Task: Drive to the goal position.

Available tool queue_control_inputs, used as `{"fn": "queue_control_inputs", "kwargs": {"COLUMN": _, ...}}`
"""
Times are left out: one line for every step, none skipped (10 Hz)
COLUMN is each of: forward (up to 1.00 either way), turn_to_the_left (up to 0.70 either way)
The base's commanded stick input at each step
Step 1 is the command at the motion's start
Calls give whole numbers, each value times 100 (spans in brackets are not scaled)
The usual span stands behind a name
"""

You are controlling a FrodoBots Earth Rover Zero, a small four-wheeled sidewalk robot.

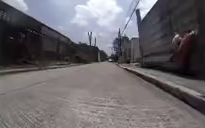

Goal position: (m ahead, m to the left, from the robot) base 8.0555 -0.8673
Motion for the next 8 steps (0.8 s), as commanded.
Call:
{"fn": "queue_control_inputs", "kwargs": {"forward": 100, "turn_to_the_left": 0}}
{"fn": "queue_control_inputs", "kwargs": {"forward": 100, "turn_to_the_left": 0}}
{"fn": "queue_control_inputs", "kwargs": {"forward": 100, "turn_to_the_left": 0}}
{"fn": "queue_control_inputs", "kwargs": {"forward": 100, "turn_to_the_left": 0}}
{"fn": "queue_control_inputs", "kwargs": {"forward": 100, "turn_to_the_left": 0}}
{"fn": "queue_control_inputs", "kwargs": {"forward": 100, "turn_to_the_left": 0}}
{"fn": "queue_control_inputs", "kwargs": {"forward": 100, "turn_to_the_left": 0}}
{"fn": "queue_control_inputs", "kwargs": {"forward": 100, "turn_to_the_left": 0}}
